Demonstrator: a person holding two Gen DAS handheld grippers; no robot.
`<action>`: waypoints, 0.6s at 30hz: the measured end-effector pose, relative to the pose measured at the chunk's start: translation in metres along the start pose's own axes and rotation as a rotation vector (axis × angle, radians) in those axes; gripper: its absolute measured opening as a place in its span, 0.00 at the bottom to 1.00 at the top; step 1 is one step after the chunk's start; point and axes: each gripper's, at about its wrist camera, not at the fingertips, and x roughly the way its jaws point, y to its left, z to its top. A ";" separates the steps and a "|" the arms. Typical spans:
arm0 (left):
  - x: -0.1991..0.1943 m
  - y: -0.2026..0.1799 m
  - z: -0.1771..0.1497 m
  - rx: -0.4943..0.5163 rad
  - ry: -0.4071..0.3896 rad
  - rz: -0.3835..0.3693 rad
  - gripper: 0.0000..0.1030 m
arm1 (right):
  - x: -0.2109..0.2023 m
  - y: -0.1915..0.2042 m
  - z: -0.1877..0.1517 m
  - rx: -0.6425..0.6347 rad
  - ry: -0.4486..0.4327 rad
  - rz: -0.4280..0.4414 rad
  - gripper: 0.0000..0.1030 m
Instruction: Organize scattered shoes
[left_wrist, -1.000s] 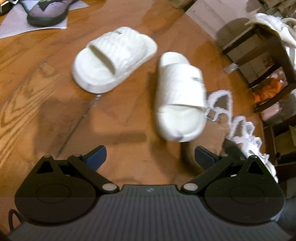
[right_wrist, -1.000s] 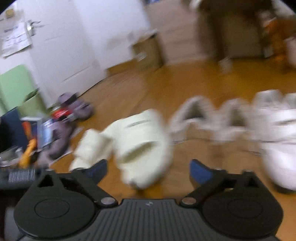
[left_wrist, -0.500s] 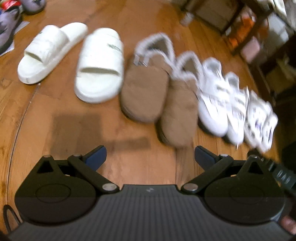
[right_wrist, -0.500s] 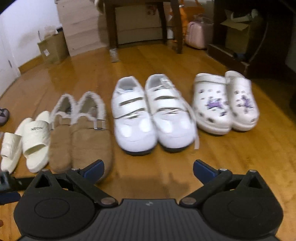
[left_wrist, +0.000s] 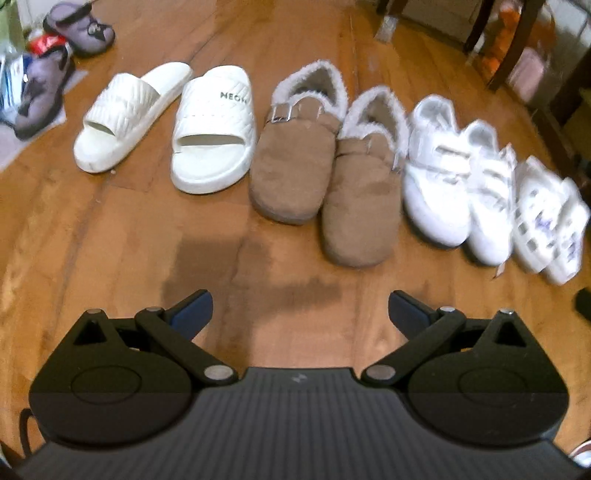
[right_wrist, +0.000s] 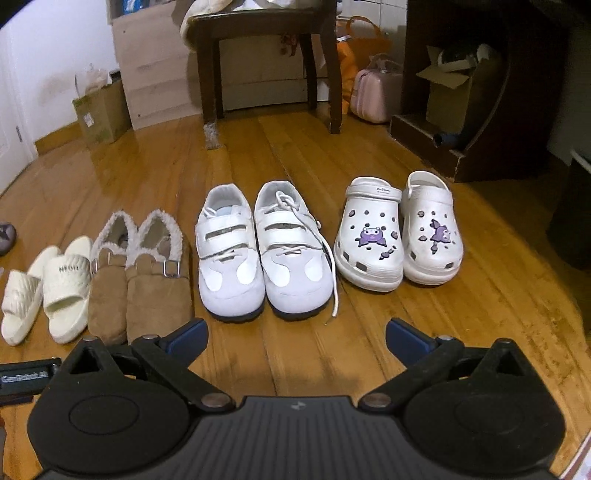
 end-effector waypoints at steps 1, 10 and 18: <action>-0.002 -0.001 -0.001 0.003 -0.006 0.007 1.00 | -0.001 0.002 -0.001 -0.022 0.001 0.006 1.00; -0.024 -0.012 -0.013 0.021 -0.101 -0.055 1.00 | -0.008 0.012 -0.001 -0.062 0.002 0.030 1.00; -0.028 -0.029 -0.019 0.099 -0.182 -0.035 1.00 | 0.000 0.012 -0.008 -0.057 0.014 0.007 1.00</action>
